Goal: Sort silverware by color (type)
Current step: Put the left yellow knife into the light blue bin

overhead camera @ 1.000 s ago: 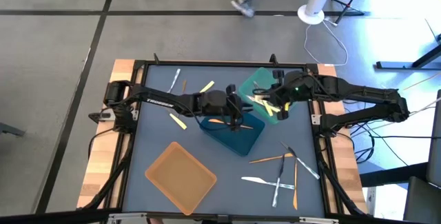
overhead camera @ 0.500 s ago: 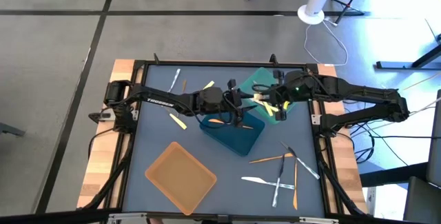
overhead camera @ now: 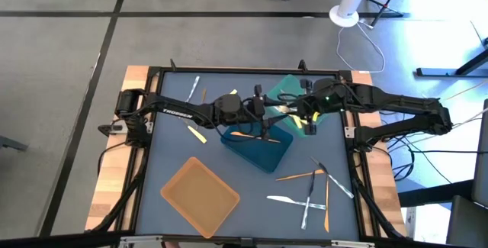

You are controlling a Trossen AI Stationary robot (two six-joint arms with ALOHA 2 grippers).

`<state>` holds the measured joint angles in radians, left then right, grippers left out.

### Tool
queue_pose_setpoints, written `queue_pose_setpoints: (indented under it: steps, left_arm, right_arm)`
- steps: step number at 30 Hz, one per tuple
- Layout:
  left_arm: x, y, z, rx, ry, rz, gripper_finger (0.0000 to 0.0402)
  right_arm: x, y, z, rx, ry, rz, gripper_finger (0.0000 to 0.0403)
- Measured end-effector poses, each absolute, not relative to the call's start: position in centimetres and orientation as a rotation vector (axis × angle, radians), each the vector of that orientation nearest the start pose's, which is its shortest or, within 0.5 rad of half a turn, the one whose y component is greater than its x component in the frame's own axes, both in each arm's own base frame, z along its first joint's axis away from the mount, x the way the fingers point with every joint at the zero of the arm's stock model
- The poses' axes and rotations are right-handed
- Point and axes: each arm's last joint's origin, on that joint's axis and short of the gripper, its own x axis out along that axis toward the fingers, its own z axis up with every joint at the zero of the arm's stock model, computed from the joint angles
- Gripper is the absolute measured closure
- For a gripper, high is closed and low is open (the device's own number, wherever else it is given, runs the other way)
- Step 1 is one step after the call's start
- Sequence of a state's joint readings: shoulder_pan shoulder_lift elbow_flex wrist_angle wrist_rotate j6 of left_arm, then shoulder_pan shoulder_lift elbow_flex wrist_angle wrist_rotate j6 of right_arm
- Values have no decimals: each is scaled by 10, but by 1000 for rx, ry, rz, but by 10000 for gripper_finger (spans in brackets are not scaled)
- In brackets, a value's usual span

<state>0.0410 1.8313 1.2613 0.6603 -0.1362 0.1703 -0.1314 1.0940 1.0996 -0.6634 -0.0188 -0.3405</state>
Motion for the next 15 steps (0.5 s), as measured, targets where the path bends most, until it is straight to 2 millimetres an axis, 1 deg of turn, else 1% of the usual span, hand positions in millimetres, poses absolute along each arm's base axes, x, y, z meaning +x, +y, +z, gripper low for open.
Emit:
queue_pose_setpoints:
  steps: [5, 11, 15]
  left_arm:
    - [422, 21, 287, 166, -91, 161, 218]
    - [422, 20, 286, 166, -84, 163, 218]
    - [422, 20, 286, 177, -82, 167, 232]
  right_arm:
    - [226, -29, 341, -278, 623, 27, 345]
    - [229, -28, 338, -274, 632, 43, 345]
    - [230, -28, 339, -275, 628, 43, 345]
